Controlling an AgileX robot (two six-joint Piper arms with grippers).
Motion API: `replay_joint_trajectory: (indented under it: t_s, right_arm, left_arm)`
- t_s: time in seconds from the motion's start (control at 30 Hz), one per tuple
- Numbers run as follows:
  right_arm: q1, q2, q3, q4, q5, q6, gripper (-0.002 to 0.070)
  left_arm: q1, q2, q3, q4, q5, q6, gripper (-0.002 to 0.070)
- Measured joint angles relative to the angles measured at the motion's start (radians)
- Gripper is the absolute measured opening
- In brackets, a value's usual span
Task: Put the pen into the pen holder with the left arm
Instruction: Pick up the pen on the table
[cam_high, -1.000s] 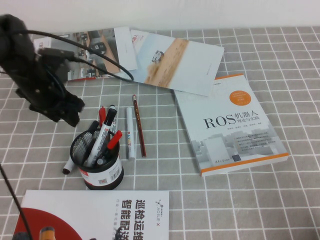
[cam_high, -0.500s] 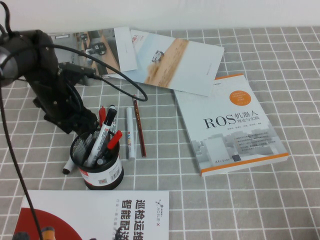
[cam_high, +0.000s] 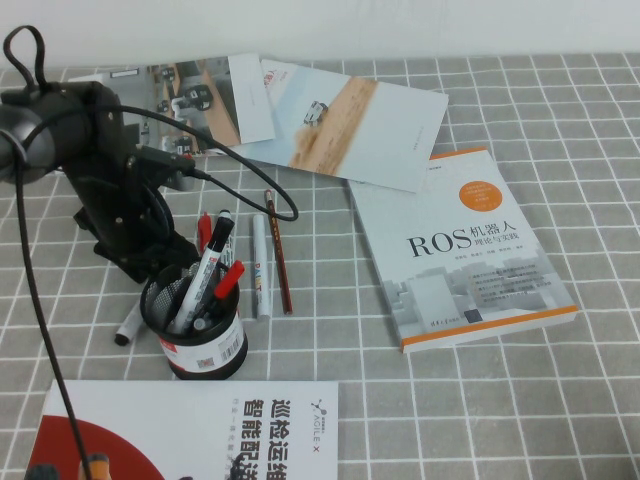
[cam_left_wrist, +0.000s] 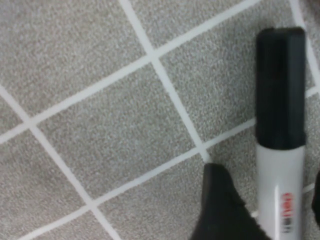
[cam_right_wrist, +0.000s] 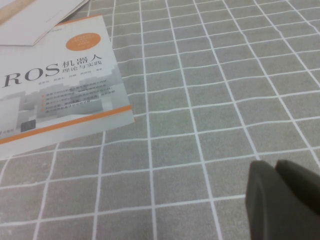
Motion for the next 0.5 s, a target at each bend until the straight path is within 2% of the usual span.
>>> replay_joint_trajectory:
  t_s: [0.13, 0.3, 0.5]
  right_arm:
    - [0.000, 0.000, 0.000, 0.000, 0.000, 0.000, -0.0015]
    - [0.000, 0.000, 0.000, 0.000, 0.000, 0.000, -0.0015]
    - [0.000, 0.000, 0.000, 0.000, 0.000, 0.000, -0.0015]
  left_arm:
    - [0.000, 0.005, -0.005, 0.006, 0.005, 0.000, 0.0272]
    - [0.000, 0.007, -0.006, 0.018, 0.016, 0.000, 0.0120]
    - [0.000, 0.007, -0.006, 0.018, 0.023, 0.000, 0.0116]
